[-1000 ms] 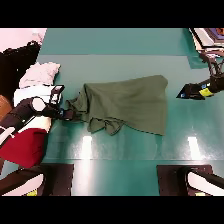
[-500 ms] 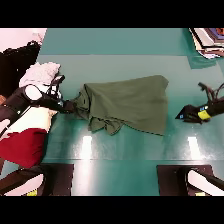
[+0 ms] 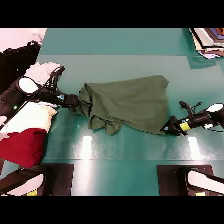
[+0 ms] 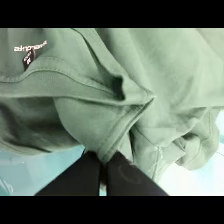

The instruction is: Fold the shirts.

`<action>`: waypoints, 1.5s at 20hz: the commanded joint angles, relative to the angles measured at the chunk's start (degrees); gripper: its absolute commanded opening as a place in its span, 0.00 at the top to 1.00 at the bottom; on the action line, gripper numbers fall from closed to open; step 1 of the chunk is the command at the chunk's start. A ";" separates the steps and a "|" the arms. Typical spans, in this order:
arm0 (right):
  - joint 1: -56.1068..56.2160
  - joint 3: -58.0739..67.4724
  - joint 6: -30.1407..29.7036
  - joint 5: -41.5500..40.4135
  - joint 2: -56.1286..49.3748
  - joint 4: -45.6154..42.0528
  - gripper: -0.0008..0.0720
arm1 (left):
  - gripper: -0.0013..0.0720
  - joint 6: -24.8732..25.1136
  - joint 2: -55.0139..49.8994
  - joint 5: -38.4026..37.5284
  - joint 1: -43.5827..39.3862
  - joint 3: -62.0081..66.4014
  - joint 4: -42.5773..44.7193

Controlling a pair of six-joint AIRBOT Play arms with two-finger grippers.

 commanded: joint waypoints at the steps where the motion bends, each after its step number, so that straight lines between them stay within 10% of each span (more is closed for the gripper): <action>1: 3.06 -0.57 -0.72 -4.66 -0.55 0.09 0.89 | 0.95 -0.22 0.02 -0.44 0.02 0.22 -0.46; 22: -18.53 81.20 2.34 0.79 26.18 -0.42 0.97 | 0.95 -6.40 19.93 -2.45 0.02 68.94 6.75; 30: -20.61 84.50 5.18 12.13 17.40 -0.48 0.97 | 0.95 -12.09 19.61 -3.04 0.02 61.02 13.84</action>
